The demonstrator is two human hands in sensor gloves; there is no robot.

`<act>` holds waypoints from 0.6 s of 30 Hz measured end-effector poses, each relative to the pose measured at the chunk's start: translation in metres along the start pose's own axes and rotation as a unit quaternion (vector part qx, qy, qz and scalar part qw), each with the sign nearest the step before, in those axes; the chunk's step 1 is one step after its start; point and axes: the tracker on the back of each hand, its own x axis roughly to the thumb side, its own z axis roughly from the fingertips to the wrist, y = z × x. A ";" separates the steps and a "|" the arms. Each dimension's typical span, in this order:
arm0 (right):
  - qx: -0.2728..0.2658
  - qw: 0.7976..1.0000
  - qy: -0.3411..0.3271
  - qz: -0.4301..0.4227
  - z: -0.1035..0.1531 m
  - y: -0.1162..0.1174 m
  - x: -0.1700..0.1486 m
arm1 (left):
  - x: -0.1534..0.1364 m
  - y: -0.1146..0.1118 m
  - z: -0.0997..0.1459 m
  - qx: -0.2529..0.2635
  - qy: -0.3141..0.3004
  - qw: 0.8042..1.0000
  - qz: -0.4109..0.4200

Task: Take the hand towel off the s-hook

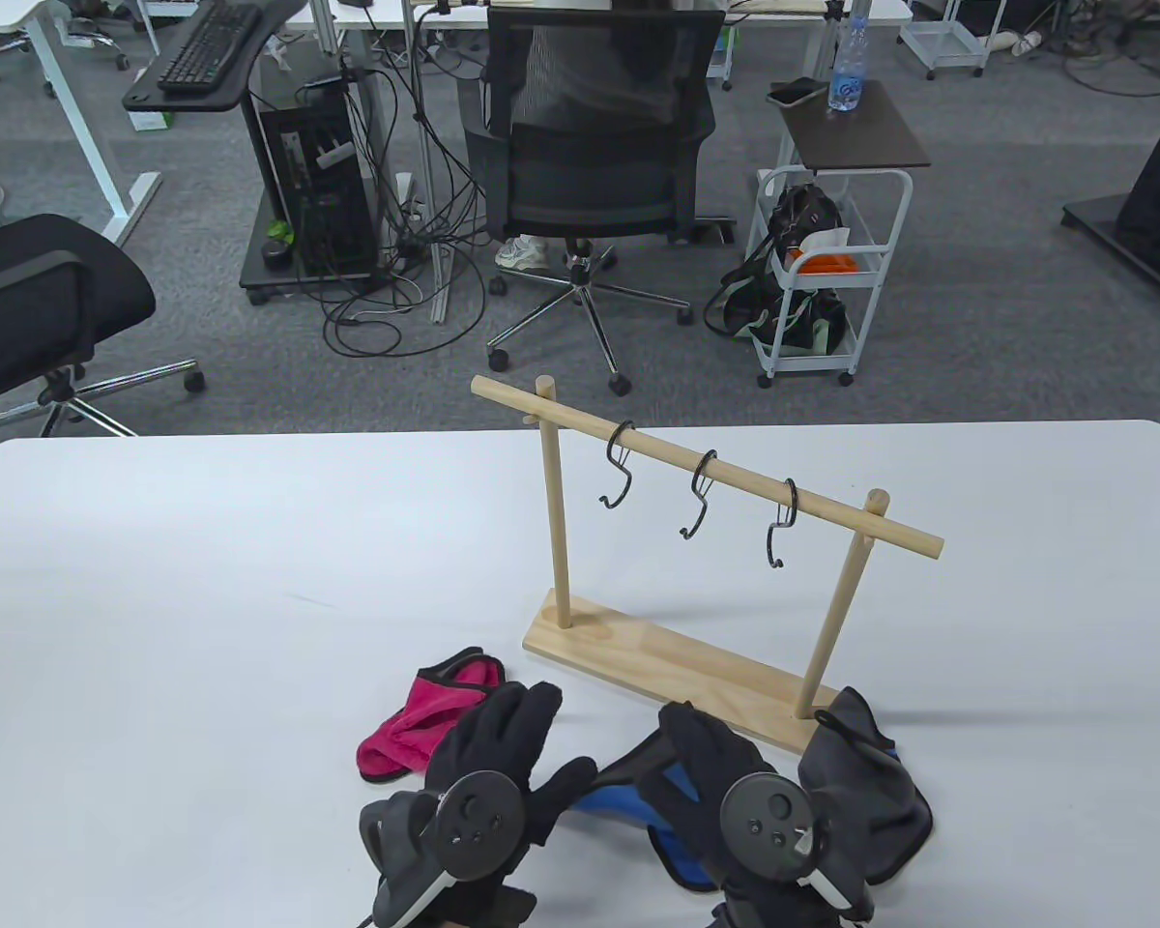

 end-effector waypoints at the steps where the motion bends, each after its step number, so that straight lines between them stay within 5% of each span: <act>1: 0.000 1.000 0.000 0.000 0.000 0.000 0.000 | 0.000 -0.001 0.000 -0.003 -0.001 1.000 0.001; 18: -0.003 1.000 -0.006 0.003 0.001 0.000 0.002 | 0.003 -0.005 0.002 -0.013 -0.008 1.000 0.000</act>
